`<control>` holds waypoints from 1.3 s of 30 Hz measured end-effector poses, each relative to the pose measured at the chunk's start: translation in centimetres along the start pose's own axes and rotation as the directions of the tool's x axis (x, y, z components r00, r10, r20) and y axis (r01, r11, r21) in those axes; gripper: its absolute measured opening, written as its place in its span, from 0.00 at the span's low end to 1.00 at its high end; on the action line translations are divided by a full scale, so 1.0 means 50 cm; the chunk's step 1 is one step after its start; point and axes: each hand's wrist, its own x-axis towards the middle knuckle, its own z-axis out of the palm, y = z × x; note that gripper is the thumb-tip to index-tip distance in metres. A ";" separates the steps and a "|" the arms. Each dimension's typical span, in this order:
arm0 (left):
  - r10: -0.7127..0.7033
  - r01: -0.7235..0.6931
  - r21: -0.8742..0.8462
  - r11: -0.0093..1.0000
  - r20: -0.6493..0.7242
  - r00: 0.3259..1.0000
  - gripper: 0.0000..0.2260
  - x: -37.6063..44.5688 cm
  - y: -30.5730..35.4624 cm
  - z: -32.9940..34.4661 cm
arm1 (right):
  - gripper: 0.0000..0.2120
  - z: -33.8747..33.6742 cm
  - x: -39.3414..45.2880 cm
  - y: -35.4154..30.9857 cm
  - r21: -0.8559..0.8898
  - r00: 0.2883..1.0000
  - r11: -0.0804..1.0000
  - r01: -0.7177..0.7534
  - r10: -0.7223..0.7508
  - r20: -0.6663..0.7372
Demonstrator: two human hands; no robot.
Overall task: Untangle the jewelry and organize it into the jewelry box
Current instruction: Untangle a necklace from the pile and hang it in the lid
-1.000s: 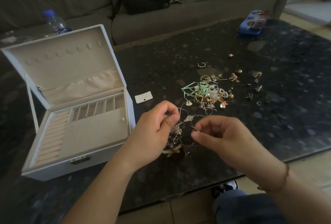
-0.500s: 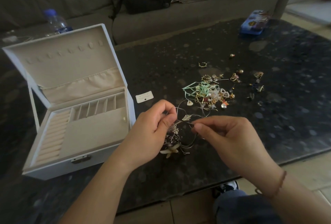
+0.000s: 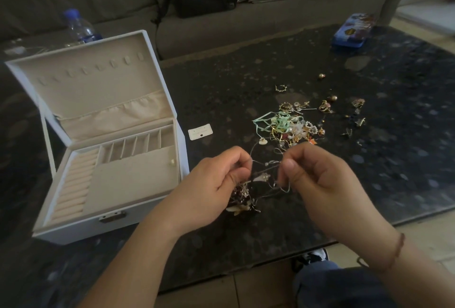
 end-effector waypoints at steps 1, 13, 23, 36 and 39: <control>0.009 -0.008 -0.015 1.000 0.024 1.000 0.11 -0.001 0.002 0.000 | 0.08 0.002 0.002 0.005 0.002 1.000 1.000 -0.016 0.016 -0.022; -0.061 0.053 -0.213 0.976 -0.030 0.998 0.08 0.004 -0.008 0.009 | 0.05 0.007 0.003 0.022 -0.389 0.998 0.920 0.046 -0.062 -0.029; -0.467 0.213 -0.608 0.765 -0.295 0.834 0.12 0.030 -0.018 0.020 | 0.13 -0.005 0.009 0.019 0.090 0.959 0.995 -0.047 0.070 -0.274; -0.581 0.366 -0.469 0.804 -0.488 0.652 0.14 0.109 -0.022 0.053 | 0.13 -0.026 0.017 -0.001 0.373 0.904 0.923 0.096 0.075 -0.420; -0.431 0.350 -0.252 0.902 -0.575 0.696 0.16 0.086 -0.011 0.072 | 0.14 -0.029 0.021 -0.002 0.427 0.912 0.904 0.001 0.175 -0.372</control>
